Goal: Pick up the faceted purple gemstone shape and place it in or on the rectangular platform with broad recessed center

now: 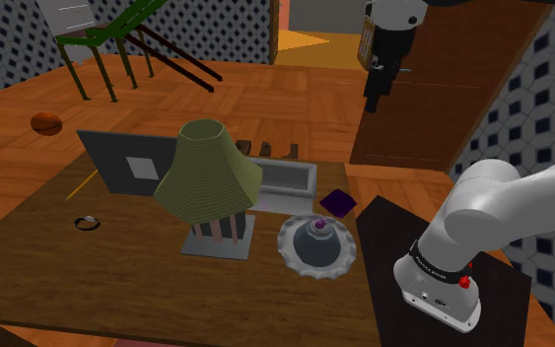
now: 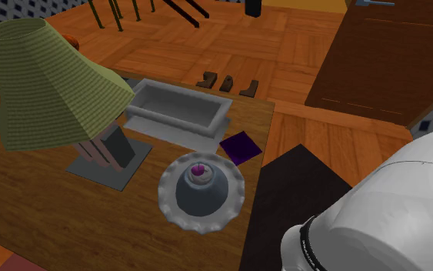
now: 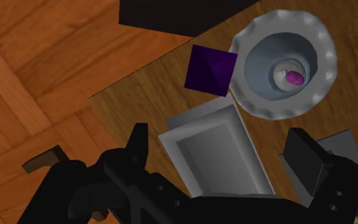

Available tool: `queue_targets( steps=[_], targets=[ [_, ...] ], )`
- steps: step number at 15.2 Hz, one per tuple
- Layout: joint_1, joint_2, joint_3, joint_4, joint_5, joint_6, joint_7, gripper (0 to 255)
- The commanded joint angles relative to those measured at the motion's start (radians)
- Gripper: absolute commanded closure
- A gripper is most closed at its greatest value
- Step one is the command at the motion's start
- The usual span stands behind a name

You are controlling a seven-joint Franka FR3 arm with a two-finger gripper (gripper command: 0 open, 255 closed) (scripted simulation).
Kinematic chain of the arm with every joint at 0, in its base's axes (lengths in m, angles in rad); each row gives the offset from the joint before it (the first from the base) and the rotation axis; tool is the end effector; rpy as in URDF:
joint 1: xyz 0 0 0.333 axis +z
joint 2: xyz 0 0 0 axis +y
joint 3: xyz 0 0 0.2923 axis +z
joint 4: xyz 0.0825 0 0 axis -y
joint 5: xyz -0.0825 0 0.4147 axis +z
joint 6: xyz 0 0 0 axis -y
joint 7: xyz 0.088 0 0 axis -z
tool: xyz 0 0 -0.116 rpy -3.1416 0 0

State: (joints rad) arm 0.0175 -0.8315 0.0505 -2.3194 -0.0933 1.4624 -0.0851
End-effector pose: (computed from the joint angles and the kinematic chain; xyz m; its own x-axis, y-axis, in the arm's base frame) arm 0.3308 0.0150 0.5898 0.9916 0.1245 -0.0362 0.1282 -0.9835 0.1273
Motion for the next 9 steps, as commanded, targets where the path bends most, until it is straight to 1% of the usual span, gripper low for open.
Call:
queue_targets(
  steps=[1,5,9],
  targets=[
    [0.000,0.000,0.000,0.000,0.000,0.000,0.000,0],
    [-0.003,0.030,0.137,-0.094,-0.025,0.085,0.141,0],
    [-0.015,0.104,0.274,-0.160,-0.057,0.165,0.295,0]
  ],
)
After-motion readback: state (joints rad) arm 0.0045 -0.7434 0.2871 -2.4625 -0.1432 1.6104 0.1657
